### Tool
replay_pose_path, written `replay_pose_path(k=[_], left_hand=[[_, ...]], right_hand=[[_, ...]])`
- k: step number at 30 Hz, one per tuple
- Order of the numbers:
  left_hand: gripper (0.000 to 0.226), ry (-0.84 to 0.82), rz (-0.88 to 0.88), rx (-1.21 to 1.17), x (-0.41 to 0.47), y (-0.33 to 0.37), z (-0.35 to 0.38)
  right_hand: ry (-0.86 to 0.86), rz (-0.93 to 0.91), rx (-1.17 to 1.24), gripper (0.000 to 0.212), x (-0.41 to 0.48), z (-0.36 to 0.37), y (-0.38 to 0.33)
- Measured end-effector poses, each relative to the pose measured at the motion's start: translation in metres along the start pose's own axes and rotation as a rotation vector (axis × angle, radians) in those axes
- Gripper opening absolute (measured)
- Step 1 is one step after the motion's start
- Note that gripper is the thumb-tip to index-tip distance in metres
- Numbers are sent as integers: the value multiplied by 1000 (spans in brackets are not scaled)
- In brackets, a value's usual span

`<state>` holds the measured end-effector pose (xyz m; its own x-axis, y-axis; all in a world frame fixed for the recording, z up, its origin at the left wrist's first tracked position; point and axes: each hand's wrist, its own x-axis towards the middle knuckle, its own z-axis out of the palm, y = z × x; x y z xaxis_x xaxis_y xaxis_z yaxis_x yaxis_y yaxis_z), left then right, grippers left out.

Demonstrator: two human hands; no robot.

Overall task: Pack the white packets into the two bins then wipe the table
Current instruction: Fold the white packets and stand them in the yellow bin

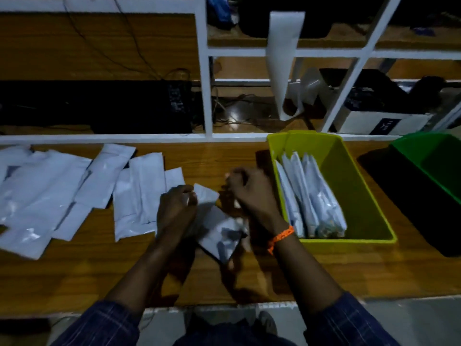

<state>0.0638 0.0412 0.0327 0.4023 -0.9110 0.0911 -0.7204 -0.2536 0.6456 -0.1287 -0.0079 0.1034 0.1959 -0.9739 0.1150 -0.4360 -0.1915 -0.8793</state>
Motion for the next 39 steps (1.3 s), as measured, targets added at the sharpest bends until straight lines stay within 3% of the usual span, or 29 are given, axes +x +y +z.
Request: replay_pose_path(k=[2, 3, 5, 9, 12, 13, 16, 18, 19, 21, 22, 24, 26, 28, 30, 33, 35, 39], left_hand=[[41, 13, -107, 176, 9, -39, -8], [49, -8, -188, 215, 13, -55, -10], [63, -50, -295, 217, 19, -78, -12], [90, -25, -422, 86, 27, -80, -17], [106, -125, -449, 166, 35, -81, -24], [103, -148, -410, 241, 36, -82, -26], [72, -150, -290, 407, 39, -88, -30], [51, -166, -253, 447, 40, -85, -36], [42, -163, -231, 452, 37, -83, -40], [32, -120, -147, 432, 27, -81, -43], [32, -94, -111, 409, 19, -78, -46], [37, -92, -127, 324, 4, -66, -52], [43, -135, -200, 219, -6, -50, -57], [47, -149, -220, 115, -15, -36, -59], [51, -139, -129, 4, -23, -22, -58], [55, -151, -27, -187, -31, 2, -49], [61, -147, 49, -202, -34, 17, -37], [76, -230, 92, -176, -32, 50, -12]], right_hand=[[-255, 162, -206, 28, 0, 45, 18], [-304, 193, -282, 33, -1, 64, 29], [-270, 243, -269, 33, -6, 91, 39], [-111, 340, -254, 61, -5, 113, 46], [-127, 313, -264, 25, -3, 123, 42], [-95, 306, -247, 16, -4, 125, 42], [61, 256, -199, 14, -13, 115, 39], [87, 82, -238, 10, -22, 98, 40], [2, 2, -261, 16, -27, 89, 41], [-274, 13, -279, 36, -41, 71, 44], [-312, 25, -296, 38, -47, 64, 48], [-122, -22, -389, 42, -49, 54, 67], [-31, 63, -580, 55, -42, 47, 85], [-111, 270, -692, 76, -32, 48, 92], [-162, 397, -650, 83, -25, 52, 91], [-112, 417, -472, 70, -21, 52, 82], [-83, 385, -486, 63, -24, 48, 76], [-40, 118, -498, 29, -35, 18, 32]])
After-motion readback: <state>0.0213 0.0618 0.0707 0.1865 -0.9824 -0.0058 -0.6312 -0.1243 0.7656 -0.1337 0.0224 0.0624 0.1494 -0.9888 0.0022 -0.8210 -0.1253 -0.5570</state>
